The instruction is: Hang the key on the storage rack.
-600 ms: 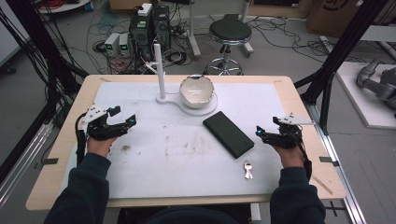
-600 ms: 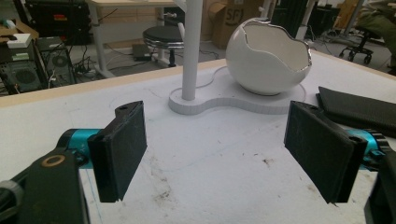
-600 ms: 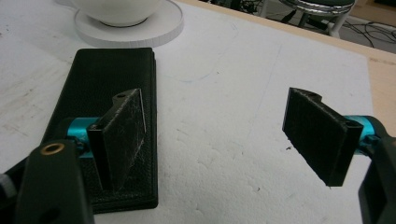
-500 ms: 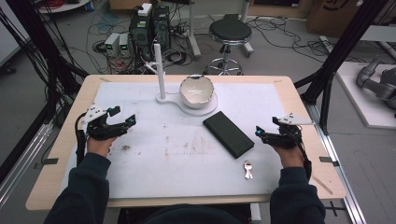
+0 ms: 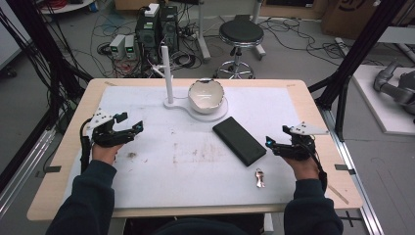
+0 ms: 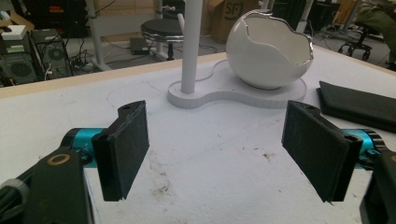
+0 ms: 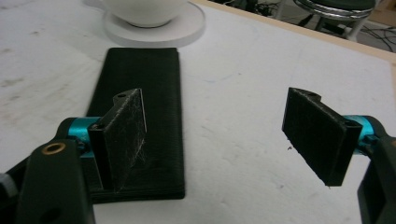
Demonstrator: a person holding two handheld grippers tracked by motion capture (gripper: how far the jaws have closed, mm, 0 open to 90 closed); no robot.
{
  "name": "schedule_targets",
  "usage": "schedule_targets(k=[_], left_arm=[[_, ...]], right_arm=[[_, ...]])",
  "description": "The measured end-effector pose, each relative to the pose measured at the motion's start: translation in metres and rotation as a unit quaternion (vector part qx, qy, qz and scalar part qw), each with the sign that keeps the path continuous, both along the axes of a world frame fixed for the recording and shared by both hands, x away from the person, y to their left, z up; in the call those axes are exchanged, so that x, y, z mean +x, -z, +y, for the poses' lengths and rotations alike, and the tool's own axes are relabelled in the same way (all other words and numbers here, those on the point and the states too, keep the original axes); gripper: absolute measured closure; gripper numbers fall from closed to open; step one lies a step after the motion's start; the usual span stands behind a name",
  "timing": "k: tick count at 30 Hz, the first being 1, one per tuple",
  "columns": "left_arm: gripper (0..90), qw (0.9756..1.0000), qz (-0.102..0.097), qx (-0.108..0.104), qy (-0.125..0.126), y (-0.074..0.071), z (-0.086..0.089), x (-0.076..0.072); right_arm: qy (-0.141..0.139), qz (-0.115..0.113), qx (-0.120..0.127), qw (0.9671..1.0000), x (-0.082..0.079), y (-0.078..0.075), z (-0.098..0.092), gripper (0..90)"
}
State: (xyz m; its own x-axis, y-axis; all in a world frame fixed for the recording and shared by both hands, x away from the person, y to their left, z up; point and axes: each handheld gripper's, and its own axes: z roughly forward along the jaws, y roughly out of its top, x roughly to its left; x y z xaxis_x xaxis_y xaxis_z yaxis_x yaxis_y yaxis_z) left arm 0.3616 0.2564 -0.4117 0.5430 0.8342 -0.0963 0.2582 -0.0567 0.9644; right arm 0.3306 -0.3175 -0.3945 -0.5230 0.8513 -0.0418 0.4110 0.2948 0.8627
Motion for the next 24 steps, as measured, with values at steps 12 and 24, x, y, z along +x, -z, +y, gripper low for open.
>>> schedule_targets(k=[12,24], left_arm=[[24.9,0.9999,0.014,0.004,-0.003,0.004,0.002,0.003],[25.2,0.9998,0.018,0.003,-0.003,0.005,0.003,0.004]], right_arm=[[-0.102,0.055,-0.003,0.9932,-0.04,0.009,0.006,75.0],[-0.174,0.14,-0.012,0.9747,-0.035,0.033,0.014,70.9]])
